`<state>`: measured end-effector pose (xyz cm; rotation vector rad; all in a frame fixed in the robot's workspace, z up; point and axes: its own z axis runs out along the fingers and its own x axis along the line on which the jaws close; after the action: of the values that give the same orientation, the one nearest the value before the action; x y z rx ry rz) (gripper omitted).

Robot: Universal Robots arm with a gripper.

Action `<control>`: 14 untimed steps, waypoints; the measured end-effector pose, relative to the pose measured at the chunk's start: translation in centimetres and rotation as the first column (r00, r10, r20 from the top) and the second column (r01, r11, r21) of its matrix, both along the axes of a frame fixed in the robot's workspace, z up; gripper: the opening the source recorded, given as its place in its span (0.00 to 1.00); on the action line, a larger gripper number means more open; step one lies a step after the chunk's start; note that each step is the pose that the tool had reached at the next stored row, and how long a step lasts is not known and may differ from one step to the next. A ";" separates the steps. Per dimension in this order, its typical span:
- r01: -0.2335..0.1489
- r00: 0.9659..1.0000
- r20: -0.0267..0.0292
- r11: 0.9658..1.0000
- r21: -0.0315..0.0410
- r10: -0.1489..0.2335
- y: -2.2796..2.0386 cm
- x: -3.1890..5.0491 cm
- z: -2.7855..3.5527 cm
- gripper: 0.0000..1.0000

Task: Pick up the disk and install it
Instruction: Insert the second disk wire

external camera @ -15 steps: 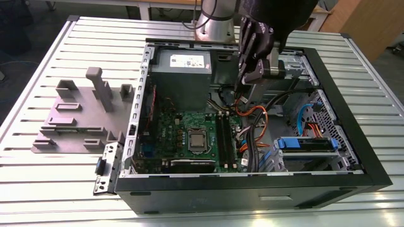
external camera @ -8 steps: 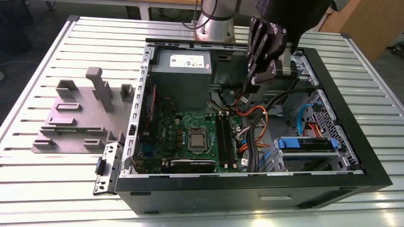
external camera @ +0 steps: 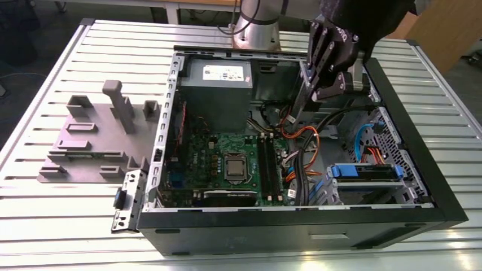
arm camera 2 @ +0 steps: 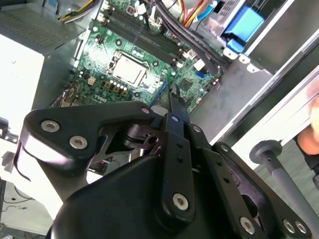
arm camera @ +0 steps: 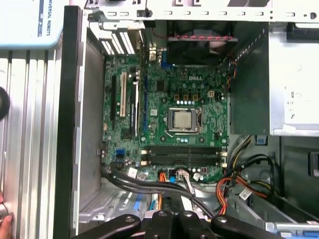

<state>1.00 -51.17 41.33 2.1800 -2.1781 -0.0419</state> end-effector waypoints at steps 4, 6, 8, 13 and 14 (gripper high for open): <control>0.000 1.000 0.000 1.000 0.000 0.000 0.00 0.76 0.00 0.11; 0.000 1.000 0.000 1.000 0.000 0.000 0.00 0.98 0.00 0.11; 0.000 1.000 0.000 1.000 0.000 0.000 0.00 0.99 0.00 0.11; 0.000 1.000 0.000 1.000 0.000 0.000 0.00 1.04 0.00 0.11; 0.000 1.000 0.000 1.000 0.000 0.000 0.00 1.16 -0.01 0.11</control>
<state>2.16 -51.17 41.33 2.1801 -2.1781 -0.0418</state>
